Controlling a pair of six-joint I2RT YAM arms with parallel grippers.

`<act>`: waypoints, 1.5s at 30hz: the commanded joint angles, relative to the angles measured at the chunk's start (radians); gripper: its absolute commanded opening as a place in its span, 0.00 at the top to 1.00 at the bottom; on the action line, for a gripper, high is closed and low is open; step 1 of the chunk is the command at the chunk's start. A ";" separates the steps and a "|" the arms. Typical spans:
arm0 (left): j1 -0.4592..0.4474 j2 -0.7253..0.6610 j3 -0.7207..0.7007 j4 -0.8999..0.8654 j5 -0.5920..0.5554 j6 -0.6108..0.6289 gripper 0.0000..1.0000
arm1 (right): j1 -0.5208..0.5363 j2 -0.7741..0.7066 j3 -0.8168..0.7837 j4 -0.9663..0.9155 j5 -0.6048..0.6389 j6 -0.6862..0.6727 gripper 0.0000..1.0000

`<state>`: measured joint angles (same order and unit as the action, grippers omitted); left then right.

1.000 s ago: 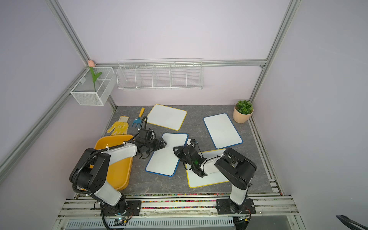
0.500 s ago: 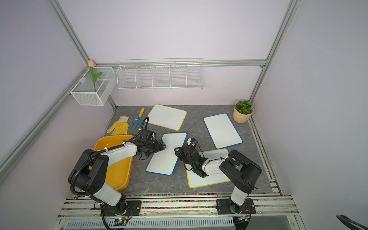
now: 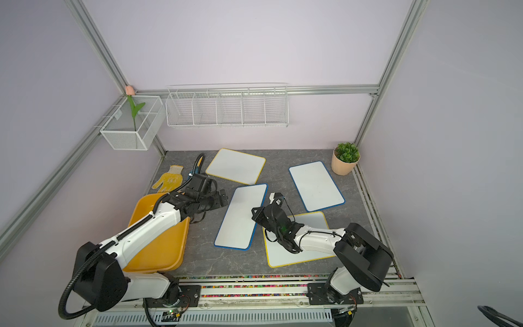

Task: Put the whiteboard into the storage box
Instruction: Pick up the whiteboard at the center of the board, then move the storage box to the center of the board.

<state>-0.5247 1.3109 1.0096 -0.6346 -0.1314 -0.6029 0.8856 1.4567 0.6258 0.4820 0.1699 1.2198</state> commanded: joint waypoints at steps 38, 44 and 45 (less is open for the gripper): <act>-0.049 -0.032 -0.290 0.276 0.095 -0.416 0.03 | -0.269 -0.447 0.188 -0.416 -0.184 -0.281 0.94; -0.142 0.147 -0.159 0.356 0.113 -0.430 0.03 | -0.335 -0.482 0.179 -0.463 -0.221 -0.293 0.94; -0.159 0.172 -0.124 0.352 0.114 -0.425 0.03 | -0.358 -0.488 0.182 -0.475 -0.241 -0.296 0.94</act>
<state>-0.6491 1.4380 0.8078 -0.3489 -0.0250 -0.9943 0.5636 1.0145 0.7761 -0.0380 -0.0189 0.9260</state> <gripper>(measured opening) 0.975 0.075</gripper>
